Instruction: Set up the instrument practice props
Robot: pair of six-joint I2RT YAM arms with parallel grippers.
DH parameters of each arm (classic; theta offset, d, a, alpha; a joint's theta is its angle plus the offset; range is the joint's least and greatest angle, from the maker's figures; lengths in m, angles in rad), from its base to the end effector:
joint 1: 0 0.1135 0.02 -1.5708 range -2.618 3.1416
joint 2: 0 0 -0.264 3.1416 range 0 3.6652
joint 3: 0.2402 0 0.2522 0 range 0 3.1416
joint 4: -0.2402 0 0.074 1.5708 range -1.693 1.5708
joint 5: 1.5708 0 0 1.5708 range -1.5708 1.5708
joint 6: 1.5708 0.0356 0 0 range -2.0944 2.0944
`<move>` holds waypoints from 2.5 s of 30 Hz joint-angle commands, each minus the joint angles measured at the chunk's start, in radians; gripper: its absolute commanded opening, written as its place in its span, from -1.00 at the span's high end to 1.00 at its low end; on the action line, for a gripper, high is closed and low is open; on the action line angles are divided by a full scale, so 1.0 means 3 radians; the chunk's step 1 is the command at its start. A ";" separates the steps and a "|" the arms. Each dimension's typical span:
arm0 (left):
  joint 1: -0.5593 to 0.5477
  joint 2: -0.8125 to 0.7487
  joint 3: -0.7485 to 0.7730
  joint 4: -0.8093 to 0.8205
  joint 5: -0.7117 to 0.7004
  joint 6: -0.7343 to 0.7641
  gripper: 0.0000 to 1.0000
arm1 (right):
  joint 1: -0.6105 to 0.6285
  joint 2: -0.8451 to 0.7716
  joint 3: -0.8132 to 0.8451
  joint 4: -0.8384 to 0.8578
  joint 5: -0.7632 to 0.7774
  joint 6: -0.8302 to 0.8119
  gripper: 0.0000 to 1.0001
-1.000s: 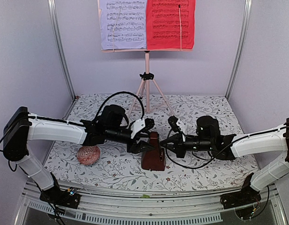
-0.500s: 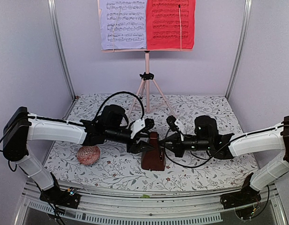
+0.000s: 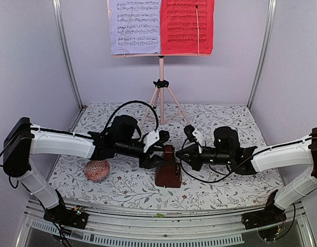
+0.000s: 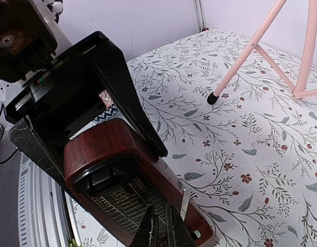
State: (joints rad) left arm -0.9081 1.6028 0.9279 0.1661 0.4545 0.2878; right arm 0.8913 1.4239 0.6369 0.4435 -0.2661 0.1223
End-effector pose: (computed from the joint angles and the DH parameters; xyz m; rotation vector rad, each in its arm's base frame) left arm 0.2029 -0.2853 0.2195 1.4280 1.5863 -0.8448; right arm 0.1805 0.2383 0.2070 -0.9281 1.7894 0.9209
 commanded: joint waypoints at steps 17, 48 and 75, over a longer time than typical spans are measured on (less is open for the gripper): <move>-0.0087 -0.0076 -0.0058 -0.0186 0.0117 0.0039 1.00 | -0.0452 0.0504 0.0408 0.0057 -0.0310 0.0148 0.78; -0.0107 -0.0086 -0.0041 -0.0216 0.0082 0.0035 1.00 | -0.0897 0.1199 0.1140 -0.0256 -0.0498 0.0125 0.76; -0.0124 -0.0093 -0.0063 -0.0043 -0.0044 0.0044 0.15 | -0.0997 0.0278 0.1007 -0.0599 -0.0224 0.0072 -0.74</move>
State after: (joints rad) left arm -0.9264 1.5864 0.9188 0.1555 0.4400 0.2943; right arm 0.5968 1.5642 0.9680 0.2768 -0.2897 0.1646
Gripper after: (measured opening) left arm 0.558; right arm 0.864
